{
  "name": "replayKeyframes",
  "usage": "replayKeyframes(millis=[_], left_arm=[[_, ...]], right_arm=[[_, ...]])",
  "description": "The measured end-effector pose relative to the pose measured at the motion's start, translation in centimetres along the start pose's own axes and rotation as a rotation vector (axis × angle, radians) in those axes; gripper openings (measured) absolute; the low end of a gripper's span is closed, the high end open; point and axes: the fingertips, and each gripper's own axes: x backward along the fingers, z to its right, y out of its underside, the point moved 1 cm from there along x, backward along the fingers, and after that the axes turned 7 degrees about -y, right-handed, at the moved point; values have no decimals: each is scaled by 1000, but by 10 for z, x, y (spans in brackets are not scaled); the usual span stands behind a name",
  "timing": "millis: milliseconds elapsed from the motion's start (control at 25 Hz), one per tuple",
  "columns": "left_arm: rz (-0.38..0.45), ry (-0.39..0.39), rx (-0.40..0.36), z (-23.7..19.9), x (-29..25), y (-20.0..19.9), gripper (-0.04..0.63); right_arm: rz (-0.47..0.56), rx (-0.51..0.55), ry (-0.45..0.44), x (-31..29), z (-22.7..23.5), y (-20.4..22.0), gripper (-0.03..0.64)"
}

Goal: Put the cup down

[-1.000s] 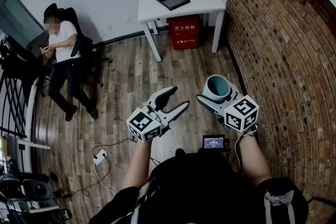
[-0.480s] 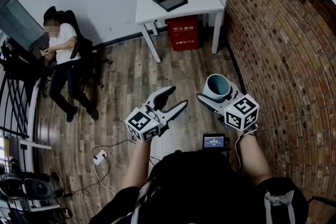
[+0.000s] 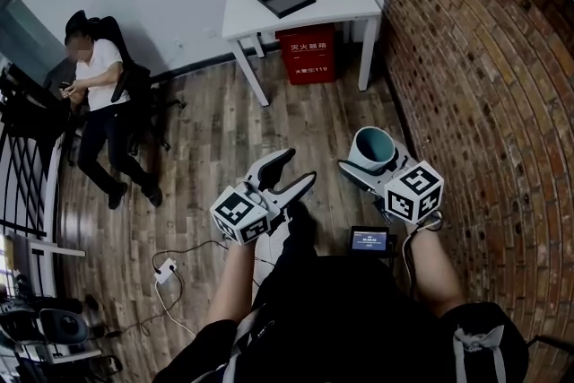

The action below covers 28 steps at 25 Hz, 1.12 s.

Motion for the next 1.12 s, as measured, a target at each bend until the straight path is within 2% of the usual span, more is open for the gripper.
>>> replayKeyframes(millis=[320,600,880,1120], left_arm=[[-3,28,21,-82,-55,-1,276],[-17,70,34,-184,-110,-26,275],[-13,57,40,-300,-143,-47,272],[-14,53,70,-358,-164,-48,267]], right_arm=[[-14,-29,53,-52,73,-9,396],[-3,-36,95,-134,153,-56,396],[-9,-40,113,-222,215,-86,396],[-26,-51,123,-266,250,-95,396]])
